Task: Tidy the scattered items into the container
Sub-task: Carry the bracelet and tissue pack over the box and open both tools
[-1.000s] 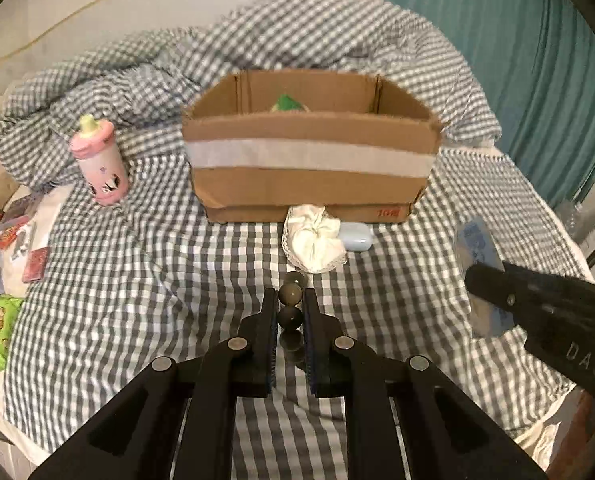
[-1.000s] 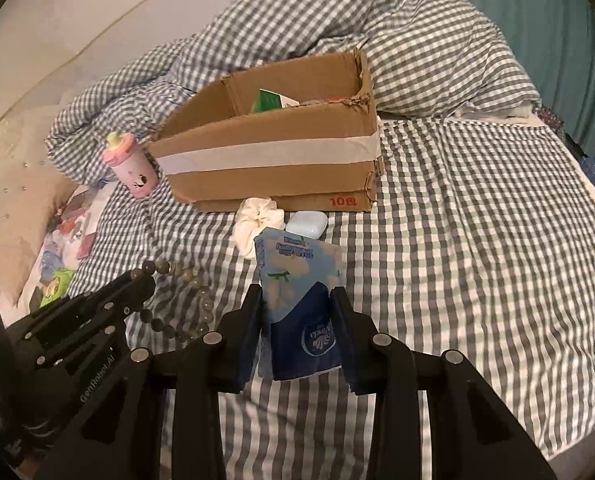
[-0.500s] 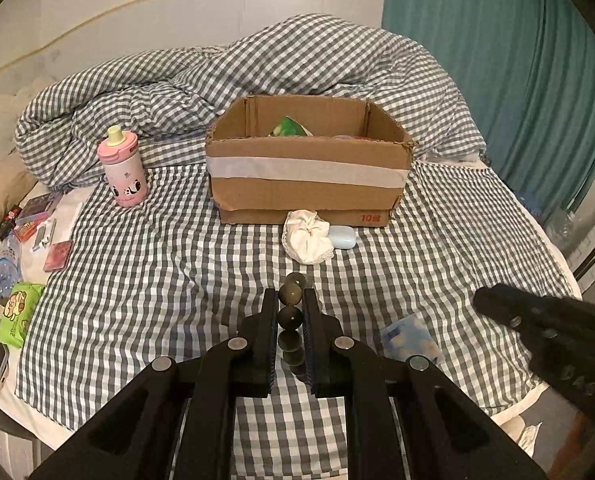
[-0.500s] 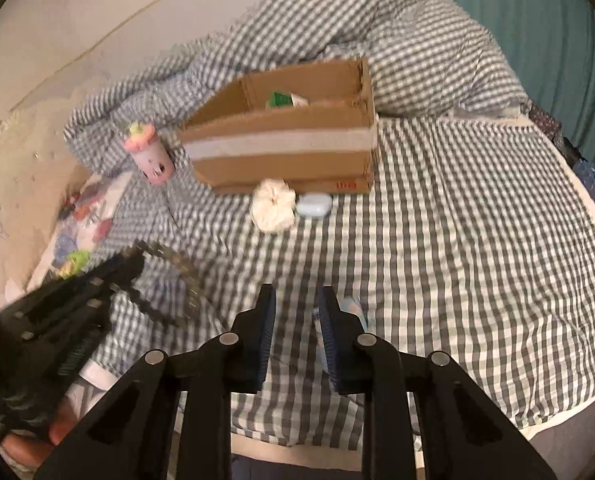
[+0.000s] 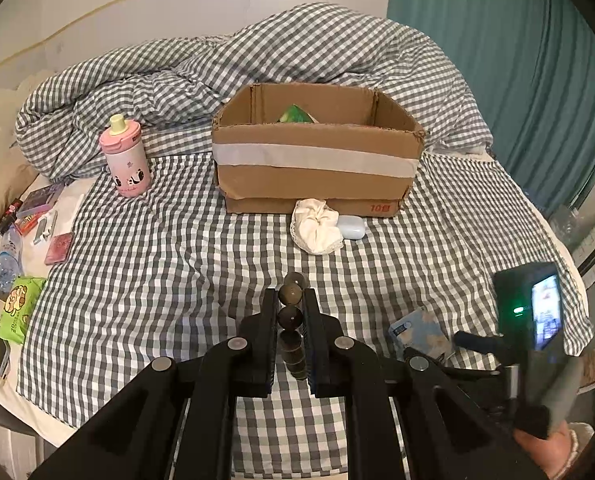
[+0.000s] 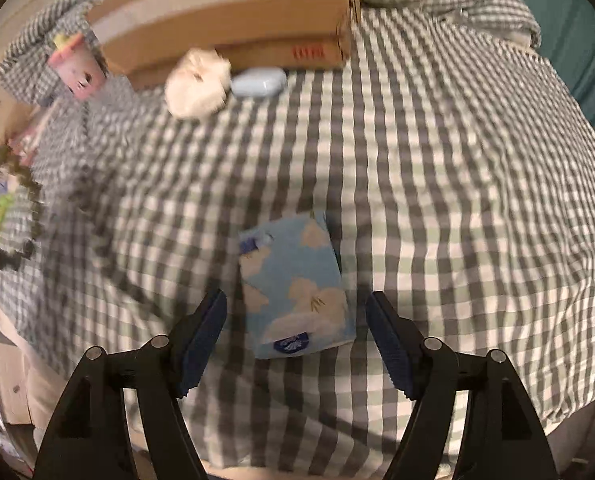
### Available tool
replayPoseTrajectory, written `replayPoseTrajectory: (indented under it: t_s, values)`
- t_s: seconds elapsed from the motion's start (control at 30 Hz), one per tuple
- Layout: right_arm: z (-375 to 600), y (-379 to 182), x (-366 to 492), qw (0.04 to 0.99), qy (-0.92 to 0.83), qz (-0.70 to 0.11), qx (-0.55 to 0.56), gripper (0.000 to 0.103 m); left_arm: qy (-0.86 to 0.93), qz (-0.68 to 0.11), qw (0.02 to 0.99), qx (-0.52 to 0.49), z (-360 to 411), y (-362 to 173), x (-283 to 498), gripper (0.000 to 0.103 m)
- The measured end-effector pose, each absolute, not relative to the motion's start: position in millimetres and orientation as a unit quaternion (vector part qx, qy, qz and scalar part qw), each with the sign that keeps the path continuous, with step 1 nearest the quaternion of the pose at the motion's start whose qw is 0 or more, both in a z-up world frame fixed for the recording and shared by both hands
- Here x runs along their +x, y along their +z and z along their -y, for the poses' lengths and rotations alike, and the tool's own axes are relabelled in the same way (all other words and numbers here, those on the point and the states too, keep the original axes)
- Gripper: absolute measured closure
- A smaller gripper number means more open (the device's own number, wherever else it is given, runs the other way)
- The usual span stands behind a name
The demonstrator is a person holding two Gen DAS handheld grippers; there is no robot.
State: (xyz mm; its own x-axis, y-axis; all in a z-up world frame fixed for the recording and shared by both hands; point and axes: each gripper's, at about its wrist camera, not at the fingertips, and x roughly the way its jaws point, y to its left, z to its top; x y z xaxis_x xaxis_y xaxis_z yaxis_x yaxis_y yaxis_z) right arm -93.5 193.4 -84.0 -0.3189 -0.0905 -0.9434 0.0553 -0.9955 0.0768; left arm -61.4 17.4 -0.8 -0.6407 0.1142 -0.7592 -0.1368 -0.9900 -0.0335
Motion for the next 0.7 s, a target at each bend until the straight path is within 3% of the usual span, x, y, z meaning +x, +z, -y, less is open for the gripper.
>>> replayPoseTrajectory:
  t_s: [0.1, 0.17, 0.27, 0.57, 0.7]
  values:
    - [-192, -94, -95, 0.046, -0.804, 0.010, 0.592, 0.031, 0.904, -0.013, 0.065, -0.423, -17, -5, -66, 0.092]
    - [-193, -99, -96, 0.035, -0.801, 0.003, 0.597, 0.048, 0.902, -0.013, 0.064, -0.427, -16, -7, -68, 0.092]
    - [-199, -90, -93, 0.034, -0.808, 0.015, 0.588, 0.049, 0.900, -0.013, 0.062, -0.431, -17, -10, -71, 0.092]
    - [-200, 21, -78, 0.055, -0.868, 0.028, 0.493, 0.049, 0.899, -0.010, 0.062, -0.433, -19, -3, -79, 0.092]
    - [-191, 42, -79, 0.061, -0.876, 0.022, 0.478, 0.049, 0.903, -0.009, 0.066, -0.425, -20, 7, -84, 0.092]
